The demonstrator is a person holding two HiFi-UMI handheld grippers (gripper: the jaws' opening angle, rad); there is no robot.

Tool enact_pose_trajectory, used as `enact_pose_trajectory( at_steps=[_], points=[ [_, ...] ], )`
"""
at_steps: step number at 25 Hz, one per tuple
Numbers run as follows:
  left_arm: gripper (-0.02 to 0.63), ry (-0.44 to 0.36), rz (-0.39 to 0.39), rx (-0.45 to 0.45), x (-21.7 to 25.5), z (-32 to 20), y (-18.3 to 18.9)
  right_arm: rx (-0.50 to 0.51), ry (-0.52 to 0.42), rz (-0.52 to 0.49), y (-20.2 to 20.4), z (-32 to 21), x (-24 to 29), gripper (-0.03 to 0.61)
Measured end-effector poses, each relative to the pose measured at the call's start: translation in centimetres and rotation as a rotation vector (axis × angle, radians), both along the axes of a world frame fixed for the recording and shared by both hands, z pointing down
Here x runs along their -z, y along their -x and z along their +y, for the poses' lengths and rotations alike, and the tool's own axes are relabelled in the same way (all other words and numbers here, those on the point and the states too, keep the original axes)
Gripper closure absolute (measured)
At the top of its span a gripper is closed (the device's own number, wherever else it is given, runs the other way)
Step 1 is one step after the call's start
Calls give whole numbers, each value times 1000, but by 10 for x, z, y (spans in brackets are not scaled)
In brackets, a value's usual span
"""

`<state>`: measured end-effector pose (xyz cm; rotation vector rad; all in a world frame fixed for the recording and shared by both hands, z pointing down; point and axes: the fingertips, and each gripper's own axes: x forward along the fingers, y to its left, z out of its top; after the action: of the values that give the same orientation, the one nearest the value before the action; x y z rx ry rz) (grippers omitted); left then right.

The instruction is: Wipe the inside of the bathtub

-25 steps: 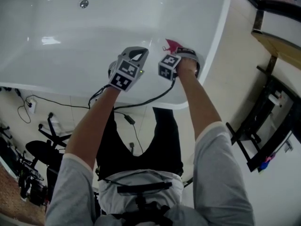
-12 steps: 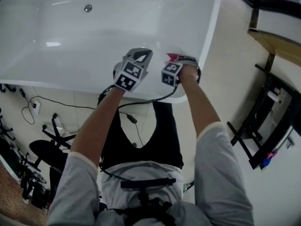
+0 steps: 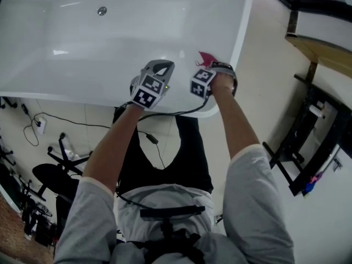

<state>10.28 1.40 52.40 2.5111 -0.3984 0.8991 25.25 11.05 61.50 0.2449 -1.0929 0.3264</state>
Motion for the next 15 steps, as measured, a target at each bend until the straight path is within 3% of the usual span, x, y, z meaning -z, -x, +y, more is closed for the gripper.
enact_pose_trajectory(
  at_steps=[3, 7, 15],
  points=[
    [607, 0, 12, 5, 10, 4, -2, 13, 76, -32, 18, 40, 7, 486],
    [609, 1, 11, 8, 18, 8, -2, 11, 77, -57, 17, 44, 21, 486],
    [608, 0, 2, 6, 23, 26, 0, -31, -111, 36, -41, -50, 38, 486]
  ],
)
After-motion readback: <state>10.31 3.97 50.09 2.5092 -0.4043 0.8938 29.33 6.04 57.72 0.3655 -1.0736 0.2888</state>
